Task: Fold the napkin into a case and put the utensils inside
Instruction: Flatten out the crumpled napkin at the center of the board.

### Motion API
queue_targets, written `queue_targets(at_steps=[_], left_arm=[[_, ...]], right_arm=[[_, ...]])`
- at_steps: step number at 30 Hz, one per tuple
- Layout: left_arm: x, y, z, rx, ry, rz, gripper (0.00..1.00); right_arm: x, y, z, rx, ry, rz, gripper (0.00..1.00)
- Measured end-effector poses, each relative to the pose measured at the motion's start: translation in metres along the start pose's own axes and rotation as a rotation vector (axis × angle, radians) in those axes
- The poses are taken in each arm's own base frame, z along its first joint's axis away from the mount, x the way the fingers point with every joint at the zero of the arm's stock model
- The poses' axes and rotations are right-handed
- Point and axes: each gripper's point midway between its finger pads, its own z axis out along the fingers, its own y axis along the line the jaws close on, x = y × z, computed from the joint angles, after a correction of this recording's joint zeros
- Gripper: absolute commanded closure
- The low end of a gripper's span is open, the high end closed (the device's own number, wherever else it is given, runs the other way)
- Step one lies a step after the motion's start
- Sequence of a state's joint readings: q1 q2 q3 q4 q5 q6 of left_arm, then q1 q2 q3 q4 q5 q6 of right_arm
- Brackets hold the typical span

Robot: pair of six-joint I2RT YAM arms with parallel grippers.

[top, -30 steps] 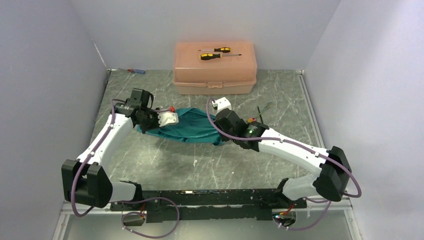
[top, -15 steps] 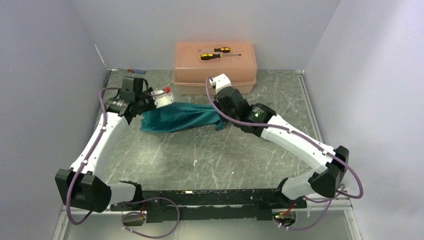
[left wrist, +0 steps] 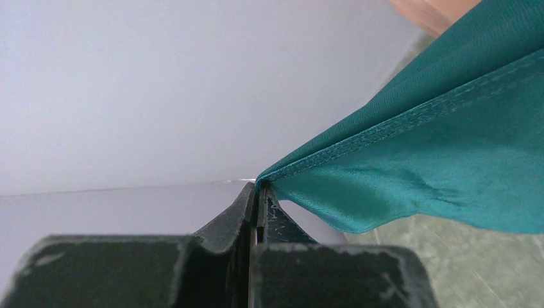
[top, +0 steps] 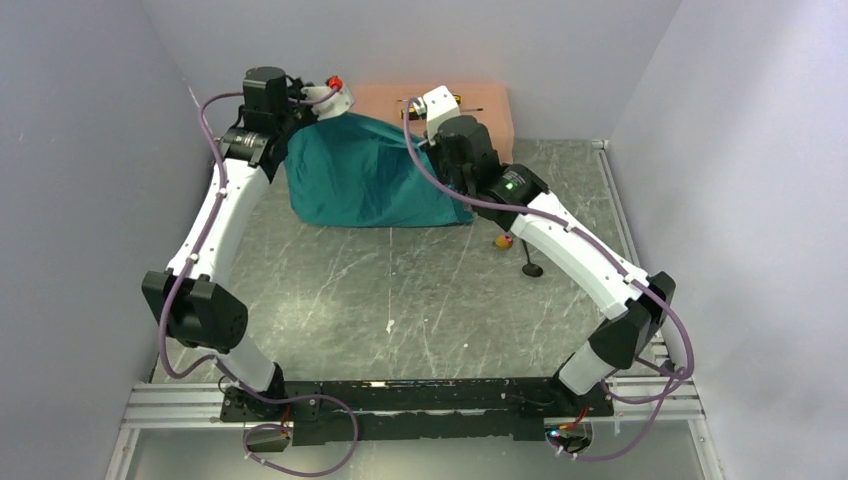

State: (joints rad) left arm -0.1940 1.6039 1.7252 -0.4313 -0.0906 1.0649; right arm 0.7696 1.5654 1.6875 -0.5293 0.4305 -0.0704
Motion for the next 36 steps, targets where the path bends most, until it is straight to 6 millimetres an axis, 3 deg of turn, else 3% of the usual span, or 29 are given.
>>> queue_targets(at_steps=[4,6,8,11,17,21,24,26,30,36], left_arm=[[-0.011,0.026,-0.002,-0.057,-0.020,-0.001,0.97],[-0.014,0.031,-0.012,-0.067,-0.031,-0.001,0.97],[-0.011,0.023,-0.028,-0.044,-0.037,0.006,0.97],[0.006,-0.013,-0.066,0.058,-0.023,0.021,0.97],[0.057,-0.125,-0.158,0.381,0.035,0.055,0.97],[0.095,-0.205,-0.205,0.616,0.105,0.061,0.97],[0.115,-0.249,-0.232,0.770,0.153,0.052,0.97],[0.123,-0.268,-0.245,0.843,0.171,0.042,0.97],[0.133,-0.288,-0.257,0.927,0.205,0.037,0.97],[0.137,-0.290,-0.265,0.984,0.242,0.050,0.97]], right_arm=[[-0.026,-0.012,0.004,0.029,-0.047,-0.022,1.00],[-0.028,-0.012,0.000,0.025,-0.052,-0.025,1.00],[-0.019,-0.003,-0.009,0.001,-0.040,-0.039,1.00],[0.021,0.025,-0.032,-0.068,0.020,-0.078,1.00],[0.149,0.113,-0.099,-0.319,0.238,-0.162,1.00],[0.215,0.148,-0.131,-0.429,0.383,-0.159,1.00],[0.251,0.168,-0.151,-0.498,0.474,-0.142,1.00],[0.269,0.175,-0.157,-0.523,0.522,-0.118,1.00],[0.283,0.184,-0.161,-0.546,0.574,-0.079,1.00],[0.283,0.190,-0.167,-0.607,0.596,-0.070,1.00]])
